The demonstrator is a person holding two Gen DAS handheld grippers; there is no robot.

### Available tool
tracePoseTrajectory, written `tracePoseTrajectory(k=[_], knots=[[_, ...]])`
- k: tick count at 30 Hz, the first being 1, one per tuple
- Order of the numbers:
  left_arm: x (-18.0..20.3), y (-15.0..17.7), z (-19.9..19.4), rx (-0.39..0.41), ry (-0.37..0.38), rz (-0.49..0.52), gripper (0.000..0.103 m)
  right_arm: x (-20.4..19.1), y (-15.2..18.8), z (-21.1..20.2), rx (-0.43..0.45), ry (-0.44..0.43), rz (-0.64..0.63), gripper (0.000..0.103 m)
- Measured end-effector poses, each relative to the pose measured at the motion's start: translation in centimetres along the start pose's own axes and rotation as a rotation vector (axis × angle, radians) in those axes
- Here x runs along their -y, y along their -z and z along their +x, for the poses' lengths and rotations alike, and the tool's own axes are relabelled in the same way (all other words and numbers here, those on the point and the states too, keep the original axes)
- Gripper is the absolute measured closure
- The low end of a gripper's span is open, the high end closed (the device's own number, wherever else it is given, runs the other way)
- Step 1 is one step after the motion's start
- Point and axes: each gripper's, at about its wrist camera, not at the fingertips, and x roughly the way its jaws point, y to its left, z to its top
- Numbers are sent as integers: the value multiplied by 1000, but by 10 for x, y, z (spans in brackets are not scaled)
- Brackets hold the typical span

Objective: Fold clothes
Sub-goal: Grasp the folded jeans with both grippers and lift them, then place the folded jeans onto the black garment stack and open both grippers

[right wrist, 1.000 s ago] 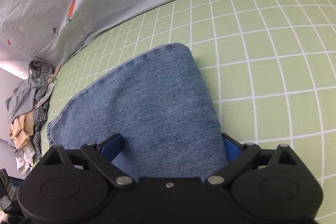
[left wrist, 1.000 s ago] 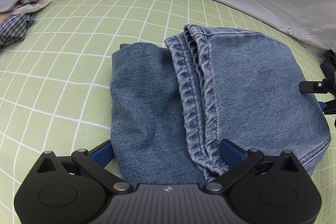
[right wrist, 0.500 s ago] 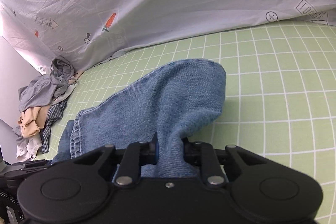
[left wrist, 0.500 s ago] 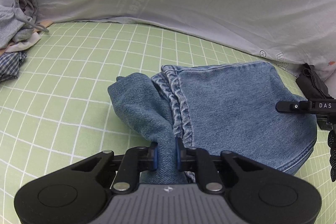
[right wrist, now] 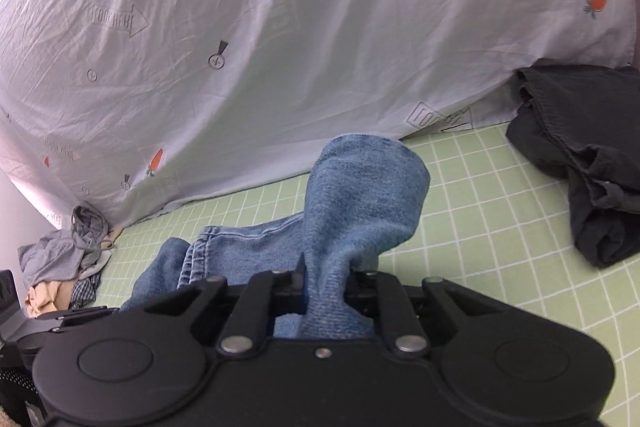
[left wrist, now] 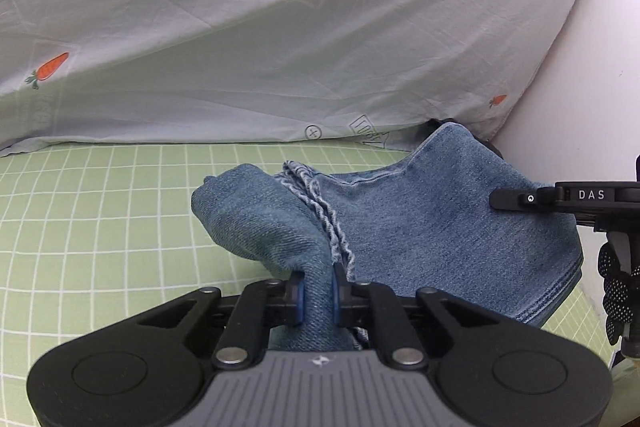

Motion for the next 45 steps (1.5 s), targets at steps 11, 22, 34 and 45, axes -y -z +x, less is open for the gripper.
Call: tracePoseTrajectory(k=[11, 22, 34, 45], knots=[[55, -47, 34, 103, 173, 127, 91, 129, -95, -93, 234, 47, 24, 91], [179, -104, 184, 45, 174, 196, 81, 228, -172, -76, 300, 418, -198, 88], [152, -58, 263, -92, 90, 152, 62, 310, -93, 66, 53, 864, -248, 51], [160, -48, 105, 275, 185, 251, 3, 191, -68, -15, 281, 867, -221, 0]])
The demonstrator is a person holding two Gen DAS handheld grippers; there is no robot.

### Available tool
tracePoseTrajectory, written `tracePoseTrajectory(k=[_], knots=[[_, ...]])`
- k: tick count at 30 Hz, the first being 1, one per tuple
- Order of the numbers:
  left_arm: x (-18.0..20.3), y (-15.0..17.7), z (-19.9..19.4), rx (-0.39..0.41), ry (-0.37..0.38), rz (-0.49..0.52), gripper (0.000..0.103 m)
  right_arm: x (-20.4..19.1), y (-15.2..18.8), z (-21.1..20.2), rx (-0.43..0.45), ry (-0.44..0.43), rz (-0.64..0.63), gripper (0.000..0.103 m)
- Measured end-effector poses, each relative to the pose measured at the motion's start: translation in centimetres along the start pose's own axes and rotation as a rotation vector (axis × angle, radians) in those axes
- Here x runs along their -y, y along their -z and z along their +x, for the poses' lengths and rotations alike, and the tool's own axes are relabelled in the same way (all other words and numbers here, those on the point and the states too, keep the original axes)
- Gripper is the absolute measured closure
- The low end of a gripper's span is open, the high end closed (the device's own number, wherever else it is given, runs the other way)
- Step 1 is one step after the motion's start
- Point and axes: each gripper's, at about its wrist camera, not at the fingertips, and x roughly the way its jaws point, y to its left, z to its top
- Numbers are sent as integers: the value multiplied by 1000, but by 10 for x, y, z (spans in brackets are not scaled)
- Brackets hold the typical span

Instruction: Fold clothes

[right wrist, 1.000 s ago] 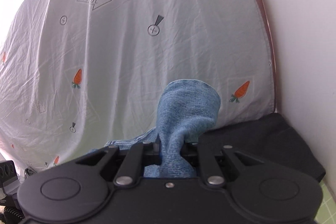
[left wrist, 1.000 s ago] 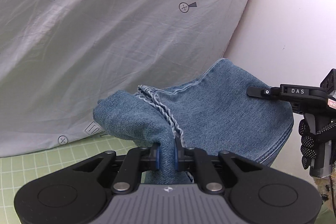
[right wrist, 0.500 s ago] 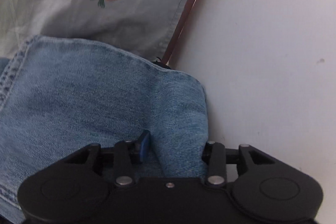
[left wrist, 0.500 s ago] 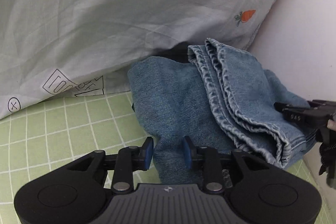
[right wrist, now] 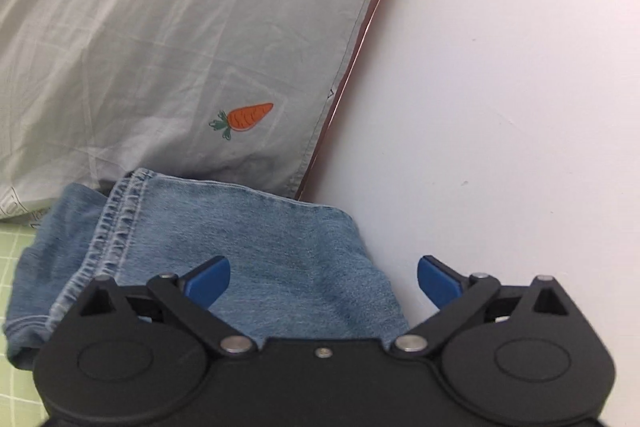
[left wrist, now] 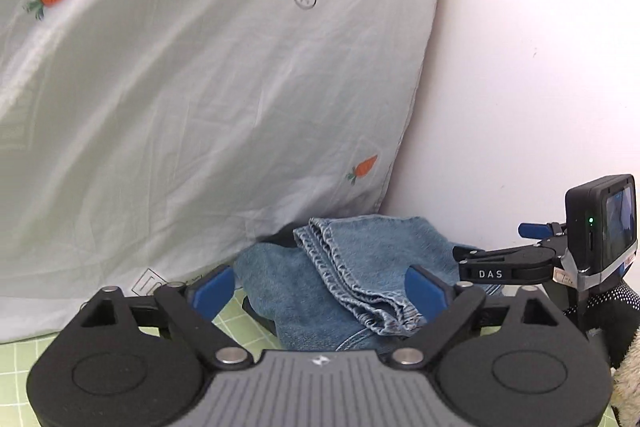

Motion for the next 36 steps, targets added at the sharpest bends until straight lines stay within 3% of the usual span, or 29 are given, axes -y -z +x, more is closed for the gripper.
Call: tracePoseTrajectory(k=[4, 10, 17, 26, 36], knots=[[1, 2, -53, 49, -9, -59, 0, -6, 8, -72, 1, -21, 103, 0], [33, 19, -126, 64, -52, 85, 0, -21, 39, -161, -59, -67, 233, 0], [40, 47, -186, 23, -25, 27, 0, -55, 80, -247, -116, -56, 261, 0], [23, 74, -255, -27, -18, 70, 0, -83, 119, -343, -158, -59, 320, 0], [-6, 91, -307, -87, -1, 112, 0, -119, 135, -412, -178, -28, 334, 0]])
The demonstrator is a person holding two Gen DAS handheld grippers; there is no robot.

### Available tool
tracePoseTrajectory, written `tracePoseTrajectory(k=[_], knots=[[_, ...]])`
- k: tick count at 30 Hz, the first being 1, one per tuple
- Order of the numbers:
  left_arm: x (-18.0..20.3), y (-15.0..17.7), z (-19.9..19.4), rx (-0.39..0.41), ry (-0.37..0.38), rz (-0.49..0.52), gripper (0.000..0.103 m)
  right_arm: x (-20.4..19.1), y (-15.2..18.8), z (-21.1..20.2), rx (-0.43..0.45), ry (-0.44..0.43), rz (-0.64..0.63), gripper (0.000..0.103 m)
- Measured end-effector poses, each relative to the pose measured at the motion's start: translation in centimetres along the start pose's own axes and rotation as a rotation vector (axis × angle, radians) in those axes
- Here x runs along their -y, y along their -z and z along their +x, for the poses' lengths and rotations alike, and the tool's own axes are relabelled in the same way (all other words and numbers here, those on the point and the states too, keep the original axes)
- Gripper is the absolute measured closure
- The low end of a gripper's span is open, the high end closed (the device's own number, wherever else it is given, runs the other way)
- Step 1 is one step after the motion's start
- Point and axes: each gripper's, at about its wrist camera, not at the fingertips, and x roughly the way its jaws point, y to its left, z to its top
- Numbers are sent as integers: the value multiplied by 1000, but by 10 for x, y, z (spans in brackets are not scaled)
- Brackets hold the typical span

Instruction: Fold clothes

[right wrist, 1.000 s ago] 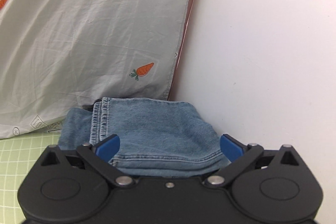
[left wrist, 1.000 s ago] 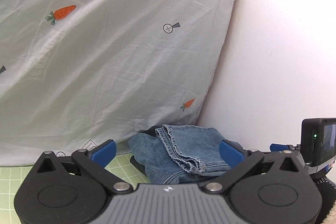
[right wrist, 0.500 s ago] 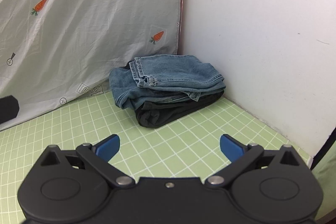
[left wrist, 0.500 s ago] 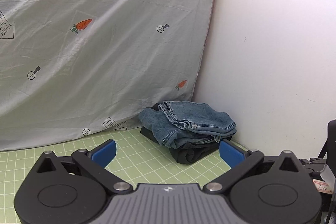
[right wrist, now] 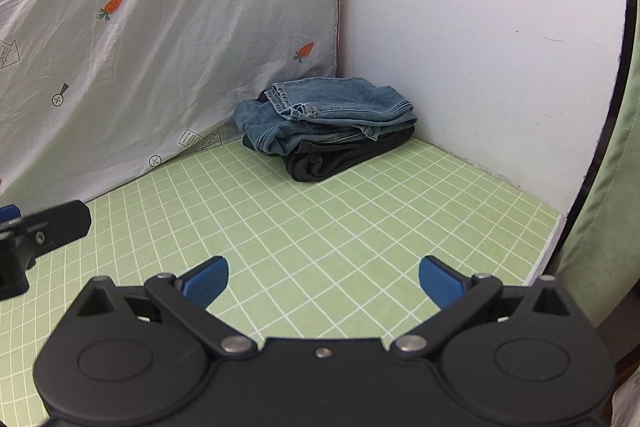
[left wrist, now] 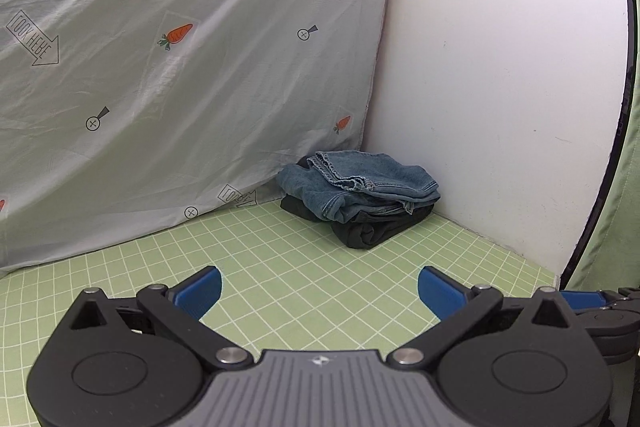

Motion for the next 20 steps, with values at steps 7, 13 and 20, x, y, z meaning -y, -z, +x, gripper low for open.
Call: tracePoseTrajectory(k=[7, 13, 20], knots=[[-6, 9, -18, -9, 17, 28, 0, -13, 14, -22, -4, 14, -3, 0], [-6, 12, -24, -7, 21, 48, 0, -15, 17, -30, -3, 26, 3, 0], [-6, 12, -29, -4, 28, 57, 0, -18, 19, -36, 3, 35, 6, 0]])
